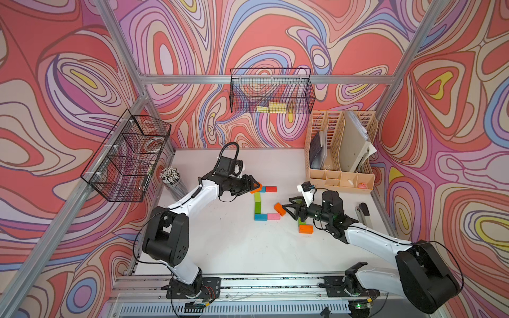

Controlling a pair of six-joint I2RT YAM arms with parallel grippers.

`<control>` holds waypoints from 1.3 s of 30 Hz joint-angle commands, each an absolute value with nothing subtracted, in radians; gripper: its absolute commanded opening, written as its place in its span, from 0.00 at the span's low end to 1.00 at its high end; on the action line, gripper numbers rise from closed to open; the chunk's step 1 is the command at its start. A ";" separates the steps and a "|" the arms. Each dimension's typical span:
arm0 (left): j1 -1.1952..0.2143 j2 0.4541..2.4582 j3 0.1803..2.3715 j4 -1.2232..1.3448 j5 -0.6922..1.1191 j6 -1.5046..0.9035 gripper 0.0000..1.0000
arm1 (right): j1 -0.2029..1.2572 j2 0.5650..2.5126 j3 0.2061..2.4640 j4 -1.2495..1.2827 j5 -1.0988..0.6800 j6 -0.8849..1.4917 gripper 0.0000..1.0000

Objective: Assemble the letter c with building blocks
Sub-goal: Place the building block at the center of the board.

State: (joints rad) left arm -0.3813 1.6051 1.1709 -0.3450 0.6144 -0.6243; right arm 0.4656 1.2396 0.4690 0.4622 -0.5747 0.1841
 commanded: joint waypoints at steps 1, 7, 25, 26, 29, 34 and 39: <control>-0.423 1.510 1.123 -0.271 0.751 -0.693 0.55 | 0.544 1.234 0.473 0.557 -0.518 0.111 0.67; -0.461 1.380 1.010 -0.140 0.806 -0.788 0.54 | 0.624 1.213 0.467 0.591 -0.418 0.077 0.68; -0.537 1.237 0.936 -0.155 0.841 -0.821 0.54 | 0.741 1.181 0.395 0.800 -0.309 -0.073 0.58; -0.537 1.237 0.934 -0.155 0.845 -0.818 0.54 | 0.745 1.180 0.393 0.807 -0.303 -0.078 0.58; -0.541 1.242 0.932 -0.148 0.853 -0.818 0.54 | 0.753 1.175 0.396 0.810 -0.298 -0.093 0.51; -0.543 1.259 0.934 -0.130 0.863 -0.824 0.54 | 0.765 1.179 0.393 0.818 -0.281 -0.109 0.43; -0.548 1.283 0.939 -0.115 0.876 -0.834 0.54 | 0.771 1.196 0.390 0.856 -0.270 -0.106 0.43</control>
State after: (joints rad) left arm -0.5392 1.2709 0.9367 -0.1539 0.8509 -0.8211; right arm 0.7628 1.1923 0.4034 0.8127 -0.2905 -0.0963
